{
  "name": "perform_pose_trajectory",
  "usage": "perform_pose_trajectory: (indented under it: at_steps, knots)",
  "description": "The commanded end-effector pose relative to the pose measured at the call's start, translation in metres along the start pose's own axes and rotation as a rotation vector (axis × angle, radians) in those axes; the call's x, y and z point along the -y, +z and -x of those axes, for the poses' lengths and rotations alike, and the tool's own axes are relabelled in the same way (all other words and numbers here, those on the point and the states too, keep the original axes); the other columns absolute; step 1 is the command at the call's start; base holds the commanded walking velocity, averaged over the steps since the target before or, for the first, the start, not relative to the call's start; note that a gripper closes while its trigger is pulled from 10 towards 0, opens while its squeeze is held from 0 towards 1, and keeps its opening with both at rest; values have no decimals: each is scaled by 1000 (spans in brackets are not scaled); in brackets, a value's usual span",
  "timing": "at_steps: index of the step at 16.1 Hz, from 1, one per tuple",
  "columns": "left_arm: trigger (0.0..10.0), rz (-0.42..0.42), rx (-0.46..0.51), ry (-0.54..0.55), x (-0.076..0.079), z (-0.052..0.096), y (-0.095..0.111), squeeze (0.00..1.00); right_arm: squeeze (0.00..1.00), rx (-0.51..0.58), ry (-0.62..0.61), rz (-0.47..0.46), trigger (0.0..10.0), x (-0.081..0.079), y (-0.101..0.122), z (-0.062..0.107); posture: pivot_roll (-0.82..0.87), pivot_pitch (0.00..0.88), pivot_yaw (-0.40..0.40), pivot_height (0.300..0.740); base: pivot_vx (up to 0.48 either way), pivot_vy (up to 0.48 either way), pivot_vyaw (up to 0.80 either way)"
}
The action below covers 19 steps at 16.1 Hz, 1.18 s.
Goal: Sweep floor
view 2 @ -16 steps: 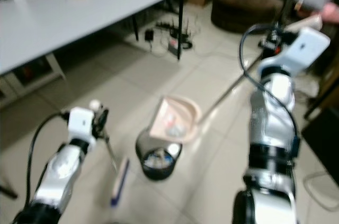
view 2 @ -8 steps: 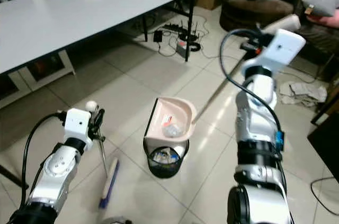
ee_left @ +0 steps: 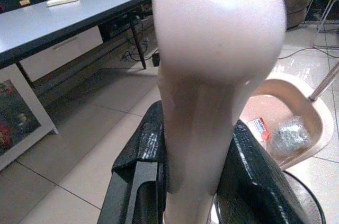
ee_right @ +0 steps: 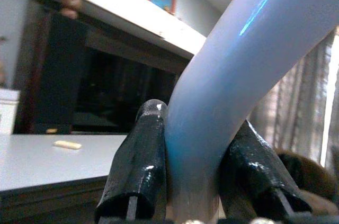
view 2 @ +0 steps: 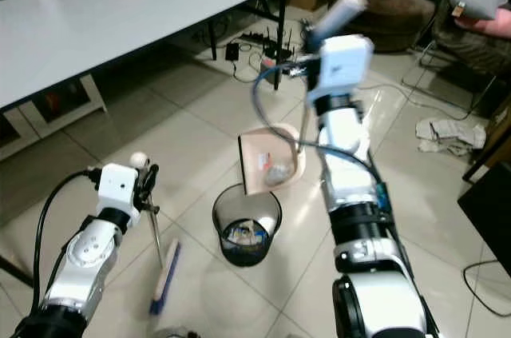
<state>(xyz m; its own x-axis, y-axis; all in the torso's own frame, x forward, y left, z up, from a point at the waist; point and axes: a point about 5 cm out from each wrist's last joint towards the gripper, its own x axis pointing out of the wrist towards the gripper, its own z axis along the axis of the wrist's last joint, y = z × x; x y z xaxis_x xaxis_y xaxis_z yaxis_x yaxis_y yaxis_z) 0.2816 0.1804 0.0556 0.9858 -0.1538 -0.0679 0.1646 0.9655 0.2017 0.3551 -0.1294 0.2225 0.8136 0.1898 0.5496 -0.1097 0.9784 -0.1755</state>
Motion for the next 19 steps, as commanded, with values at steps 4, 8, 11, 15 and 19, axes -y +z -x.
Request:
perform_pose_trajectory:
  at_steps: [4, 8, 11, 15, 19]
  knots:
    - [10000, -32, 40, -9, 0, -6, 11, 0, 0, 112, 167, 76, 10000, -33, 9, -2, 3, 0, 20, 740, 0, 0, 0]
    - [10000, -36, 40, -17, 2, -7, 11, 0, 0, 131, 354, 130, 10000, -64, 1, 17, -4, 0, 23, 740, 0, 0, 0]
    - [10000, -37, 40, -22, 3, -8, 11, 0, 0, 130, 412, 118, 10000, -75, -2, 26, -5, 0, 21, 740, 0, 0, 0]
    - [10000, -37, 38, -26, 5, -9, 11, 0, 0, 144, 417, 190, 10000, -71, -2, 27, -9, 0, 19, 740, 0, 0, 0]
    - [10000, -33, 29, -36, 7, -10, 9, 0, 0, 173, 274, 223, 10000, -30, 11, 16, -24, 0, 21, 740, 0, 0, 0]
